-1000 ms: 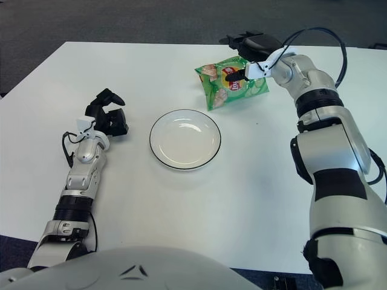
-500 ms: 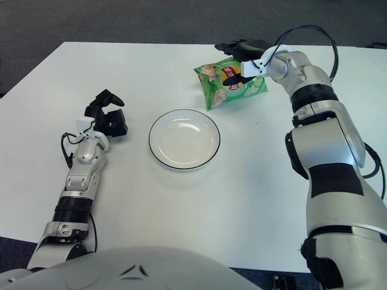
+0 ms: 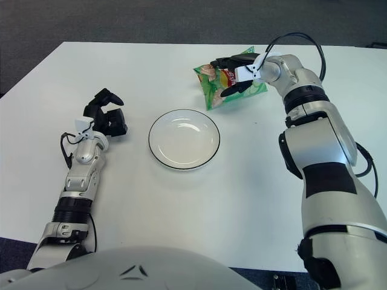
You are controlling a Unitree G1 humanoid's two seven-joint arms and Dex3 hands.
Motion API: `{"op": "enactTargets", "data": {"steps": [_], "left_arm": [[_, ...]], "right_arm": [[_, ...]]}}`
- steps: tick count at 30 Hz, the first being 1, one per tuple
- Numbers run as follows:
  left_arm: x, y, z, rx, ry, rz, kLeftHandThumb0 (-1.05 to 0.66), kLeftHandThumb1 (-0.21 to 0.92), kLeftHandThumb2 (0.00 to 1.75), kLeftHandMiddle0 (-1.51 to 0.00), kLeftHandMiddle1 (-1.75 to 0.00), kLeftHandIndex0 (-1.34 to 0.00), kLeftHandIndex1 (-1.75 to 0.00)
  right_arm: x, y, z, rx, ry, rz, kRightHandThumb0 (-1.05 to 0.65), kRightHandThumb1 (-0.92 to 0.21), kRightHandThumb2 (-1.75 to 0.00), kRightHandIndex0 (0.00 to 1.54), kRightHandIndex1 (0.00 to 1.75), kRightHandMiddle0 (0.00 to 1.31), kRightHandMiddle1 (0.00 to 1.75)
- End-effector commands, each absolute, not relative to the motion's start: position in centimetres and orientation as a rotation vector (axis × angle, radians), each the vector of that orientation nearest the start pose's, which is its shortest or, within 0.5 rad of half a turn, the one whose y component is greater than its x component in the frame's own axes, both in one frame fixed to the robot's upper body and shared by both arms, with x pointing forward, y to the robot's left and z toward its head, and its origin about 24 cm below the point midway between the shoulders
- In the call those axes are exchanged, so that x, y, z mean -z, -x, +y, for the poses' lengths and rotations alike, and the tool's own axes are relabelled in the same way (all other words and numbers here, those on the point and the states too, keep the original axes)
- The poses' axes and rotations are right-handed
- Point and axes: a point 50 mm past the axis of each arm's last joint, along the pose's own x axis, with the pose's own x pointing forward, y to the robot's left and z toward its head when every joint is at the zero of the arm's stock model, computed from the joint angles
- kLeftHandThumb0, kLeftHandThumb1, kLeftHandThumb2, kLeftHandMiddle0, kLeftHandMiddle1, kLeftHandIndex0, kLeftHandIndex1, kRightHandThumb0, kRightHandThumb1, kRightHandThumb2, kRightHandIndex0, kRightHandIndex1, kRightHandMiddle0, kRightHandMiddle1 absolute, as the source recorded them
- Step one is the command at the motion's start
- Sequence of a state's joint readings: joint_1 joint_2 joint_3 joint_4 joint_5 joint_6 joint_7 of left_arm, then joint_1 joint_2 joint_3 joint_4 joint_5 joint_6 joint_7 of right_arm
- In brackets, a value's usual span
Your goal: Put the snack into the plate.
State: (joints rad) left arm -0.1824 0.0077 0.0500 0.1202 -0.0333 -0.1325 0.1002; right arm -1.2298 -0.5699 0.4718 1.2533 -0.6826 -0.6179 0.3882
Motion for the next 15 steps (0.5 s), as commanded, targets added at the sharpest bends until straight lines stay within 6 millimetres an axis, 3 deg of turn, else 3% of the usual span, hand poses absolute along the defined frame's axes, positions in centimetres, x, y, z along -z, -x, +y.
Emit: {"op": "enactTargets", "data": {"steps": [1,8,15], "left_arm": [[-2.0,-25.4,15.3,-0.133,0.09,-0.003,-0.51,0.24,1.41,-1.34,-1.75,-0.68,-1.75],[-2.2,-25.2,15.5,-0.125,0.082,-0.041,-0.5,0.27,1.38,-1.34,-1.75,-0.65,-1.75],[-2.3,-25.0,15.8,-0.123,0.065,-0.061,-0.5,0.28,1.36,-1.34,-1.75,-0.64,-1.75]], "right_arm": [[-16.7,-40.4,-18.6,-0.681,1.529,-0.007,-0.99,-0.92,-0.39,0.0,0.0,0.01,0.01],[-14.1,-40.1,-19.1,-0.664,1.511,0.082,-1.03,-0.92,-0.53,0.0,0.0,0.0,0.11],[-12.9,-40.0,-20.0,-0.611,1.513,0.147,-1.04,-0.92,-0.58,0.0,0.0,0.0,0.15]]}}
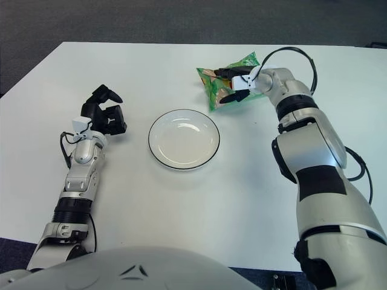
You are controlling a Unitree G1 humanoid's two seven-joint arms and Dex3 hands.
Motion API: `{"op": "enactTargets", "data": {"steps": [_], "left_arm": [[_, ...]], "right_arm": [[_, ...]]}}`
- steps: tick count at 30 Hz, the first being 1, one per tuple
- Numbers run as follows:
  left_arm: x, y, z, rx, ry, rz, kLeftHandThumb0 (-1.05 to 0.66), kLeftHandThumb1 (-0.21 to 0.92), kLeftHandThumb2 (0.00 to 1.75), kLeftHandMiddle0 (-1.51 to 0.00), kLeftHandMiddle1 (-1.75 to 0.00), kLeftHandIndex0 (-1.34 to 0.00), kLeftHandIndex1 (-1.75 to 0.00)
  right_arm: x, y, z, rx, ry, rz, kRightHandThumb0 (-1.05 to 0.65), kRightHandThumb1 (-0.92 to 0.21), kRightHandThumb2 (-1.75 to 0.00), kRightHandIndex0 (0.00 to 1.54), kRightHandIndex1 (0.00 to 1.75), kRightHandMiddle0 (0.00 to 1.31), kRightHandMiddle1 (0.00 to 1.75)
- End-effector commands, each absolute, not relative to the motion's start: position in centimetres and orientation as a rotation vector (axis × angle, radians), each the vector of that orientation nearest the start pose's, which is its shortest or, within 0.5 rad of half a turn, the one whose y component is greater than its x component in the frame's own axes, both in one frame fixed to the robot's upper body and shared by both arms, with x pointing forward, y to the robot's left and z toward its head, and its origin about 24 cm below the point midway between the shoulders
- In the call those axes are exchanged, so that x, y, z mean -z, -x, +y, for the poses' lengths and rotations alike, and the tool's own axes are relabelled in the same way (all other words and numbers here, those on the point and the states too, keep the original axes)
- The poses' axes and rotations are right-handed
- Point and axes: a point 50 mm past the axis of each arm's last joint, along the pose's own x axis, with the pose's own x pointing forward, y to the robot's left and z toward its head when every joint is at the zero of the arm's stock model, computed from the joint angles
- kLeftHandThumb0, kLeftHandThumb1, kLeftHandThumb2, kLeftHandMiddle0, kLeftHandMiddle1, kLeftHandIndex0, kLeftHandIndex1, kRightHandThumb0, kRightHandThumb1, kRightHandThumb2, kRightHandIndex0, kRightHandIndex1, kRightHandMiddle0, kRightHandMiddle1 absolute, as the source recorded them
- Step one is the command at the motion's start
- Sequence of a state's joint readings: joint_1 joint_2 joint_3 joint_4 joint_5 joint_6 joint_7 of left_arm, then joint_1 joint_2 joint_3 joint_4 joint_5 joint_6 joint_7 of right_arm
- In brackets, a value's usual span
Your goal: Put the snack into the plate.
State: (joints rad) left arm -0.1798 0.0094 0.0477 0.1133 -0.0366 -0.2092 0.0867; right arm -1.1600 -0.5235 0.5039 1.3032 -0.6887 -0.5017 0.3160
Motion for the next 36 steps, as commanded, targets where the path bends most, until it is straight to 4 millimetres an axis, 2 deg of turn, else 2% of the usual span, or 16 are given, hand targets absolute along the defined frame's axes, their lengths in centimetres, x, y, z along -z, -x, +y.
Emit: {"op": "enactTargets", "data": {"steps": [1,9,16,25,32,36], "left_arm": [[-2.4,-24.9,15.8,-0.123,0.061,-0.068,-0.49,0.28,1.36,-1.34,-1.75,-0.64,-1.75],[-2.3,-24.9,16.2,-0.099,0.035,-0.098,-0.49,0.29,1.35,-1.35,-1.75,-0.63,-1.75],[-2.5,-24.8,16.5,-0.088,0.038,-0.13,-0.49,0.28,1.35,-1.36,-1.75,-0.64,-1.75],[-2.5,-25.0,16.4,-0.084,0.042,-0.151,-0.51,0.25,1.39,-1.37,-1.75,-0.66,-1.75],[-2.6,-25.1,16.2,-0.073,0.054,-0.148,-0.5,0.26,1.38,-1.36,-1.75,-0.66,-1.75],[-2.7,-25.2,16.2,-0.068,0.055,-0.148,-0.5,0.27,1.37,-1.36,-1.75,-0.65,-1.75]], "right_arm": [[-12.7,-40.0,-20.1,-0.602,1.513,0.158,-1.04,-0.92,-0.58,0.0,0.0,0.0,0.16],[-11.6,-39.8,-20.8,-0.555,1.514,0.2,-1.04,-0.92,-0.6,0.0,0.0,0.0,0.2],[-11.4,-39.7,-20.8,-0.547,1.52,0.192,-1.04,-0.92,-0.6,0.0,0.0,0.0,0.21],[-12.2,-39.6,-20.8,-0.588,1.479,0.143,-1.04,-0.92,-0.6,0.0,0.0,0.0,0.24],[-13.6,-39.2,-20.9,-0.696,1.429,0.087,-1.04,-0.92,-0.61,0.0,0.0,0.0,0.24],[-13.7,-39.1,-20.7,-0.734,1.408,0.086,-1.02,-0.92,-0.6,0.0,0.0,0.0,0.22]]}}
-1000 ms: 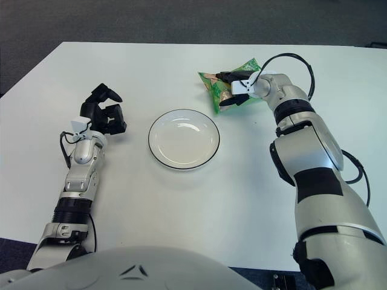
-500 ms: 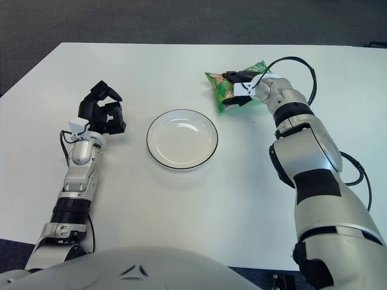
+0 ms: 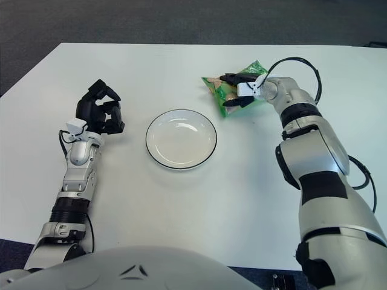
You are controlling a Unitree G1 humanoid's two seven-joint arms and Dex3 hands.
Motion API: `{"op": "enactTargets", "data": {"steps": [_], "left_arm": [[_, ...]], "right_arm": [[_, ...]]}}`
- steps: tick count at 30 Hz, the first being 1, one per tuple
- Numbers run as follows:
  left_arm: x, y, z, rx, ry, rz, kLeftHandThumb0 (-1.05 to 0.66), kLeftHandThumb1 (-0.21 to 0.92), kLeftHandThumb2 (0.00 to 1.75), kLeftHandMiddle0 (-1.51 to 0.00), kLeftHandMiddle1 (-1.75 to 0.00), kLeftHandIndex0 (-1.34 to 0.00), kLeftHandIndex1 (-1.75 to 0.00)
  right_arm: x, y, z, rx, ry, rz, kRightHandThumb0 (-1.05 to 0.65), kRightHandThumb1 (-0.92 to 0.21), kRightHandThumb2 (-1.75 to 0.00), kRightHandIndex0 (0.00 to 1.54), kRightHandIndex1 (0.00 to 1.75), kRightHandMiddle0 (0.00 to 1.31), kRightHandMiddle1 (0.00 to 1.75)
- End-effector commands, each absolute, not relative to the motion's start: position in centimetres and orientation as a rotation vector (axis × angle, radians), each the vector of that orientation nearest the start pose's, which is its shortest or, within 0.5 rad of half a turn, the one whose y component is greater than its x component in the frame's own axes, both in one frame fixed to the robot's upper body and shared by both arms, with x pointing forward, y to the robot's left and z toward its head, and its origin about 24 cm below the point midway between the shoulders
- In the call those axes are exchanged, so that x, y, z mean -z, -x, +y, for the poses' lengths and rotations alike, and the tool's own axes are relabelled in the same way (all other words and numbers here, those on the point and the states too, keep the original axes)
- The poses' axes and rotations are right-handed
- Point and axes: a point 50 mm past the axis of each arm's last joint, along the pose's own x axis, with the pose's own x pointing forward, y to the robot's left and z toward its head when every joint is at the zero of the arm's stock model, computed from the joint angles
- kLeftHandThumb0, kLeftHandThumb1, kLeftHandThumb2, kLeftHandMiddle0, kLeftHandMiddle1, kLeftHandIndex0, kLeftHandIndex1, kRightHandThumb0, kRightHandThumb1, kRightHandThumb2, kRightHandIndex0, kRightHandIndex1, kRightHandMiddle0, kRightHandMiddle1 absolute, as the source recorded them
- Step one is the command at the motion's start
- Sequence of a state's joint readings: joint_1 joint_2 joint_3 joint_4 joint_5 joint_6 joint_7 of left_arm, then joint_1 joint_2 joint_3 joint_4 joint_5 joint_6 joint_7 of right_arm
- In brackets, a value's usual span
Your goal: Put the snack into the plate.
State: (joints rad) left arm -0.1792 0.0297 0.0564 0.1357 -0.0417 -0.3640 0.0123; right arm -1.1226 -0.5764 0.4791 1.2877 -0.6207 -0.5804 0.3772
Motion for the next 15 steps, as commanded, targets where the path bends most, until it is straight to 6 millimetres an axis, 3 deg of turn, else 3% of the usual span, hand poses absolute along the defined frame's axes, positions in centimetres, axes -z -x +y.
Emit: {"op": "enactTargets", "data": {"steps": [1,7,15], "left_arm": [[-2.69,-25.18,16.14,-0.065,0.054,-0.148,-0.5,0.27,1.37,-1.36,-1.75,-0.65,-1.75],[-2.75,-25.22,15.99,-0.05,0.054,-0.153,-0.5,0.27,1.37,-1.36,-1.75,-0.65,-1.75],[-2.83,-25.13,15.71,-0.039,0.066,-0.156,-0.5,0.28,1.36,-1.36,-1.75,-0.64,-1.75]], "right_arm": [[-13.74,-39.06,-20.67,-0.744,1.399,0.089,-1.02,-0.92,-0.6,0.0,0.0,0.0,0.22],[-13.66,-38.99,-20.67,-0.789,1.34,0.145,-1.0,-0.92,-0.59,0.0,0.0,0.0,0.17],[-13.66,-38.84,-20.55,-0.835,1.397,0.156,-0.99,-0.92,-0.55,0.0,0.0,0.0,0.12]]}}
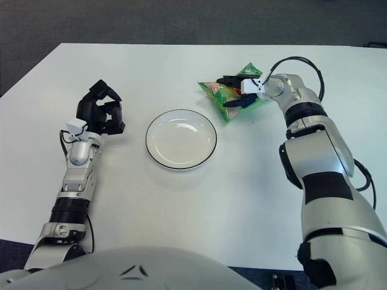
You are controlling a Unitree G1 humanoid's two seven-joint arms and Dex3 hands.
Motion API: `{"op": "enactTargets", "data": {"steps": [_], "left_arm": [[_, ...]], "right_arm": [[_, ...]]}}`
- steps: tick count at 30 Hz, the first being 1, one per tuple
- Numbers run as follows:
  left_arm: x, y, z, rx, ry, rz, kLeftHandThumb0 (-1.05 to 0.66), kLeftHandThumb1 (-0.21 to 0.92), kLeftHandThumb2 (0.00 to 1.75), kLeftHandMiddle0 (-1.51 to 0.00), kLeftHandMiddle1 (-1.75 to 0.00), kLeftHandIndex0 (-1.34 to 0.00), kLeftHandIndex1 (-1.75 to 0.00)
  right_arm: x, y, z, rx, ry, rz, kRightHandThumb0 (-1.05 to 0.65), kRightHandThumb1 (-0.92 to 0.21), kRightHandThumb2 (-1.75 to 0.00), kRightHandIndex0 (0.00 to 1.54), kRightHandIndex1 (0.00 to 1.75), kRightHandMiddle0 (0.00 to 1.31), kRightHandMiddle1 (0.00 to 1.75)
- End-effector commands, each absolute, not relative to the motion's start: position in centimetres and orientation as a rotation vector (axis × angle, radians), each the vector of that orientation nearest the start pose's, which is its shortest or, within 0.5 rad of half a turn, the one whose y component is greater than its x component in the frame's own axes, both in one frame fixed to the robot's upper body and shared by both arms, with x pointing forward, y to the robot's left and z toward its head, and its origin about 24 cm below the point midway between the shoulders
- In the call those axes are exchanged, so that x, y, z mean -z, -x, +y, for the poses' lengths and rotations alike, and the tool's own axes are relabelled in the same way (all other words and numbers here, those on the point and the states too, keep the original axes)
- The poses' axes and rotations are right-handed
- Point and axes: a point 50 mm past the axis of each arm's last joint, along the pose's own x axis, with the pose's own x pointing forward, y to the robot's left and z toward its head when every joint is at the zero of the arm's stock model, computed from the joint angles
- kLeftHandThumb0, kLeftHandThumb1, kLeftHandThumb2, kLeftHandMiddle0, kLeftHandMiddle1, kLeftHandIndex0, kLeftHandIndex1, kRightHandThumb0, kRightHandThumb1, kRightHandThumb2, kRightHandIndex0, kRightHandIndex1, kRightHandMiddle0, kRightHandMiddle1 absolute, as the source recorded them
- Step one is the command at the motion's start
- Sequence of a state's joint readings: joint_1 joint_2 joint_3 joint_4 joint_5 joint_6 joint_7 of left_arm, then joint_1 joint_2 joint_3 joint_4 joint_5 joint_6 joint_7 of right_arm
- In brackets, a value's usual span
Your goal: Put the snack into the plate.
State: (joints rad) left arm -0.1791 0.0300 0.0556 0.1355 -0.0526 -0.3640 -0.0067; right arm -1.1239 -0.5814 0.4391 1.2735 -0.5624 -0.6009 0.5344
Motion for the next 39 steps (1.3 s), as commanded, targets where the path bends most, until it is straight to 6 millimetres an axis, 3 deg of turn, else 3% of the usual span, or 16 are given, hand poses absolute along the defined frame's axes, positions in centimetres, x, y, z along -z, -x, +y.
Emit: {"op": "enactTargets", "data": {"steps": [1,7,15,23,39], "left_arm": [[-2.9,-25.1,15.7,-0.038,0.068,-0.158,-0.5,0.28,1.36,-1.36,-1.75,-0.64,-1.75],[-3.0,-25.0,15.7,-0.034,0.066,-0.169,-0.49,0.28,1.35,-1.36,-1.75,-0.64,-1.75],[-3.1,-25.0,15.8,-0.052,0.047,-0.2,-0.51,0.24,1.41,-1.37,-1.75,-0.68,-1.75],[-3.1,-25.0,15.8,-0.052,0.039,-0.2,-0.53,0.2,1.46,-1.38,-1.75,-0.71,-1.75],[-2.9,-25.1,15.8,-0.03,0.055,-0.18,-0.52,0.23,1.42,-1.36,-1.75,-0.69,-1.75]], "right_arm": [[-13.6,-38.8,-20.5,-0.838,1.405,0.154,-0.99,-0.92,-0.54,0.0,0.0,0.0,0.12],[-12.5,-38.9,-21.1,-0.752,1.448,0.176,-0.97,-0.92,-0.48,0.0,0.0,0.0,0.13],[-12.0,-39.2,-22.0,-0.606,1.508,0.175,-0.93,-0.92,-0.5,0.0,0.0,0.0,0.47],[-12.0,-39.2,-22.3,-0.567,1.519,0.153,-0.91,-0.92,-0.52,0.0,0.0,0.0,0.65],[-16.8,-39.9,-22.6,-0.522,1.451,0.028,-0.9,-0.92,-0.58,0.03,0.02,0.0,0.68]]}}
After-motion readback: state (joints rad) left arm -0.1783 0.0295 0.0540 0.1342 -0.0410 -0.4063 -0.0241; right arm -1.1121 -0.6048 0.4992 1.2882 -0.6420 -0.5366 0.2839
